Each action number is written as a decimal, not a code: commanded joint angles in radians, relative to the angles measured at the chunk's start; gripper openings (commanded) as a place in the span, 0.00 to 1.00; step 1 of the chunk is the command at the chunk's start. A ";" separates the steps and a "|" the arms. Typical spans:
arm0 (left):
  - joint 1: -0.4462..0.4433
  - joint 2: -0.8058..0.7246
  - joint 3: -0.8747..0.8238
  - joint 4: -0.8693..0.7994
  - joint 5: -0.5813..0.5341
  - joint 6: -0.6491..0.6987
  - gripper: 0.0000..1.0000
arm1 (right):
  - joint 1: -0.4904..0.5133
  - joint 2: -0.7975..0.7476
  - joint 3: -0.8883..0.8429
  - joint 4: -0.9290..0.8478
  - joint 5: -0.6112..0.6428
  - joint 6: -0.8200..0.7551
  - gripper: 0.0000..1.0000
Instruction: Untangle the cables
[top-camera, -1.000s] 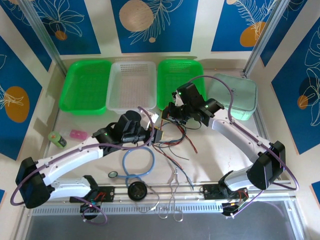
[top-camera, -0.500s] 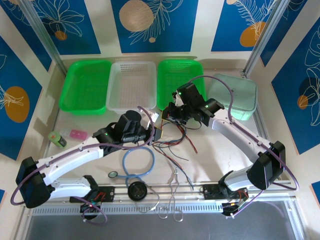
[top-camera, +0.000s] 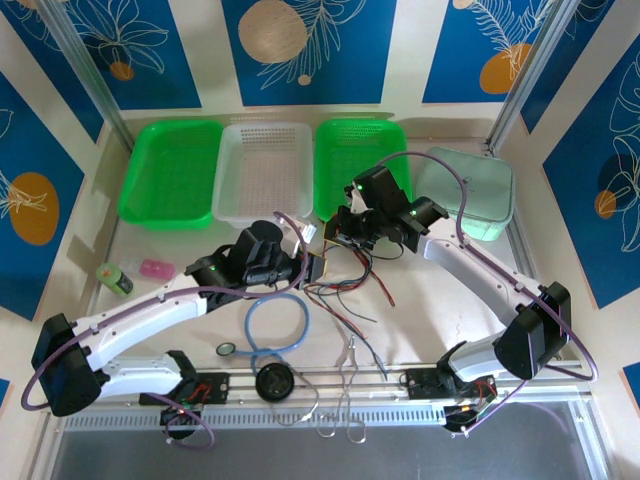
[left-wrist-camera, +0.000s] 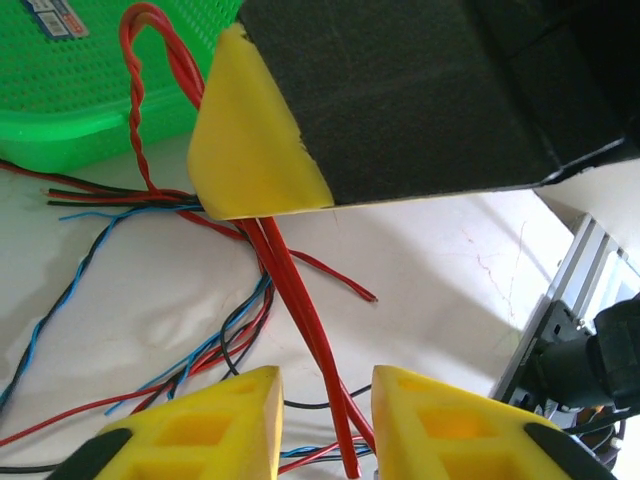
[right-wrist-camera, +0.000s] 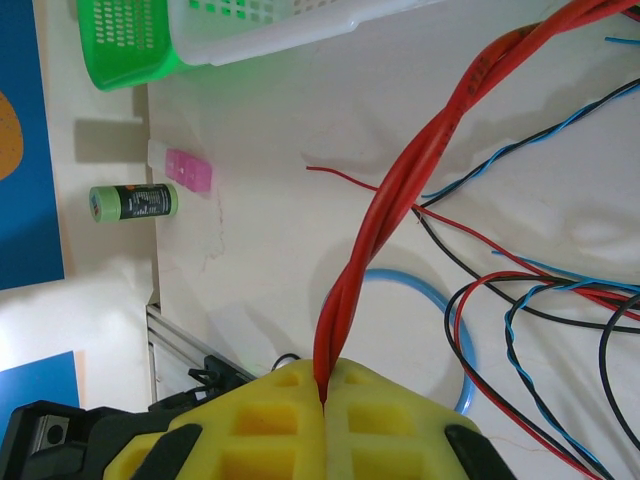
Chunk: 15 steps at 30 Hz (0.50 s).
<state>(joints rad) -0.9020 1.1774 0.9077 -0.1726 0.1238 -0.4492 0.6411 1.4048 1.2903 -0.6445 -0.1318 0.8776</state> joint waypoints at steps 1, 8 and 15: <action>-0.008 -0.003 0.013 -0.003 -0.007 -0.002 0.22 | -0.004 -0.002 0.035 -0.027 -0.019 -0.021 0.00; -0.008 0.013 0.028 -0.029 -0.009 0.009 0.00 | -0.006 -0.001 0.036 -0.032 -0.020 -0.025 0.00; -0.003 0.015 0.077 -0.102 -0.046 -0.011 0.00 | -0.050 -0.039 -0.004 -0.011 -0.097 -0.033 0.62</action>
<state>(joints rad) -0.9020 1.1866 0.9276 -0.2245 0.1127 -0.4454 0.6174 1.4033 1.2900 -0.6586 -0.1646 0.8562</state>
